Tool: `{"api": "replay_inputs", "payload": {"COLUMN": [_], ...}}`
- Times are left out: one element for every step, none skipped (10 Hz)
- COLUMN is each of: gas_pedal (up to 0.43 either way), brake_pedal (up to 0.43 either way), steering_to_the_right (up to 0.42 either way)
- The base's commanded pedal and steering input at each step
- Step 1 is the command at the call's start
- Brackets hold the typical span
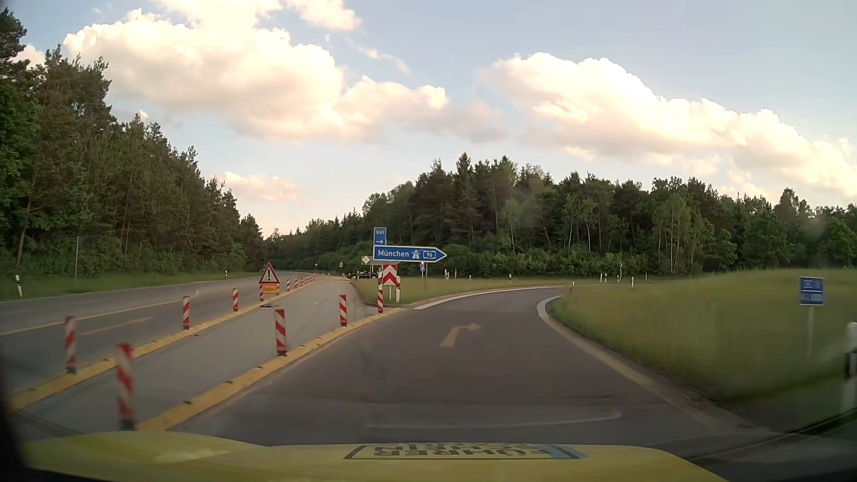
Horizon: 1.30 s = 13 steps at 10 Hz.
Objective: Follow the waypoints while adhering to traffic rules and regulations
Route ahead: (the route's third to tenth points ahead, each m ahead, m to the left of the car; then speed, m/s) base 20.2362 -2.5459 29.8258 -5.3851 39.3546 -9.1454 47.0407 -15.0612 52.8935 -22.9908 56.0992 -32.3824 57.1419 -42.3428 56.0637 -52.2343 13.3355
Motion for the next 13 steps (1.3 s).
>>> {"api": "replay_inputs", "payload": {"gas_pedal": [0.067, 0.067, 0.059, 0.059, 0.059, 0.059, 0.059, 0.039, 0.039, 0.039, 0.039, 0.039, 0.039], "brake_pedal": [0.000, 0.000, 0.000, 0.000, 0.000, 0.000, 0.000, 0.000, 0.000, 0.000, 0.000, 0.000, 0.000], "steering_to_the_right": [0.034, 0.034, 0.035, 0.036, 0.036, 0.036, 0.040, 0.041, 0.044, 0.044, 0.044, 0.044, 0.044]}}
